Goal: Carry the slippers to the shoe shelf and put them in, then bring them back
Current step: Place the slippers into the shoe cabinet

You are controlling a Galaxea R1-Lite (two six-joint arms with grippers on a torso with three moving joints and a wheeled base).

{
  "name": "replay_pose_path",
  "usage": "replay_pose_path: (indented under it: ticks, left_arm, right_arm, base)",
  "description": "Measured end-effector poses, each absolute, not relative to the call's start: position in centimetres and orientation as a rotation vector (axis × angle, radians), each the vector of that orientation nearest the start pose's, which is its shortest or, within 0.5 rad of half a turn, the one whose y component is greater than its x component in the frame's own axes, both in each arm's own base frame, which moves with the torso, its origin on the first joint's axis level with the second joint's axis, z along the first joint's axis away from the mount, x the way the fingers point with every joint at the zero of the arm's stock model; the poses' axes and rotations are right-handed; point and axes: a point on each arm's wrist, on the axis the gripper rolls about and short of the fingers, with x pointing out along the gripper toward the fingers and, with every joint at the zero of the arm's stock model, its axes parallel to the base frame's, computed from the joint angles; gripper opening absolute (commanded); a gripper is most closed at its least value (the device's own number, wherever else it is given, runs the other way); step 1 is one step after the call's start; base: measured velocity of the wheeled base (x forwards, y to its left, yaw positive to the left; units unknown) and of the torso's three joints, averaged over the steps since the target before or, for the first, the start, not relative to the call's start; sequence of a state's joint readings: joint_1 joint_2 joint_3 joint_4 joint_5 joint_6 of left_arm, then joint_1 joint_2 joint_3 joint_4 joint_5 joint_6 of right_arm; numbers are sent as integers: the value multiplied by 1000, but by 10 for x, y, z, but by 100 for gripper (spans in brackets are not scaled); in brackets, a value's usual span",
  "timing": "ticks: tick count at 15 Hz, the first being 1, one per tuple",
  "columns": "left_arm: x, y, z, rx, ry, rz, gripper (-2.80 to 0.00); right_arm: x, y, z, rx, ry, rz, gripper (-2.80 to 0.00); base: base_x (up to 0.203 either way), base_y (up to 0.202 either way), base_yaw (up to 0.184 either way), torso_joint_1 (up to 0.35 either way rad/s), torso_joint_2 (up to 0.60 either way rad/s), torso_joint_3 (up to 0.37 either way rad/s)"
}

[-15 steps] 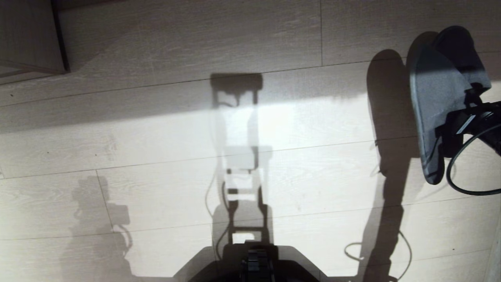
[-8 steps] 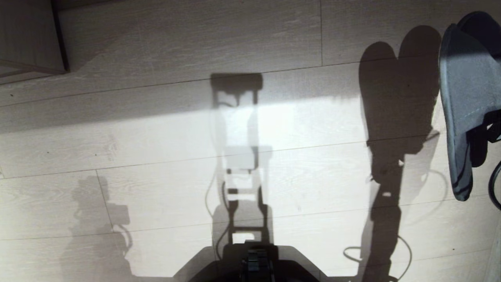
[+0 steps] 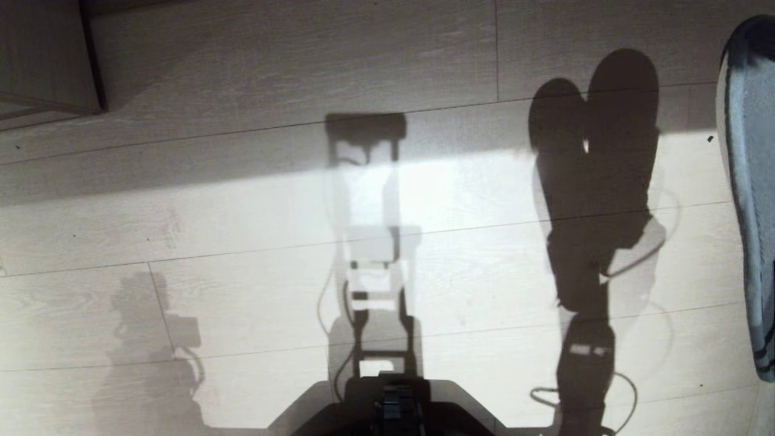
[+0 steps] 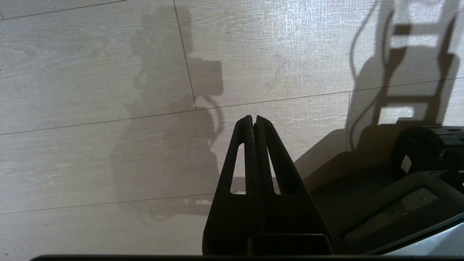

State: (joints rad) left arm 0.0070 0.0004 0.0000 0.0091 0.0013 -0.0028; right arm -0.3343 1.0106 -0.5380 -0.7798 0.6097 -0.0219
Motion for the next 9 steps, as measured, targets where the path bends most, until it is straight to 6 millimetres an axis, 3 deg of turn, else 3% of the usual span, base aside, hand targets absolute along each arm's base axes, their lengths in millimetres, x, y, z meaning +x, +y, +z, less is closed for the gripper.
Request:
replay_pose_path:
  ticks: [9]
  left_arm:
    - [-23,0,75,-3,10,8,-280]
  right_arm:
    - [62,-6,248,-170,-273,363,-280]
  base:
    - [0,0,0,0,0,0]
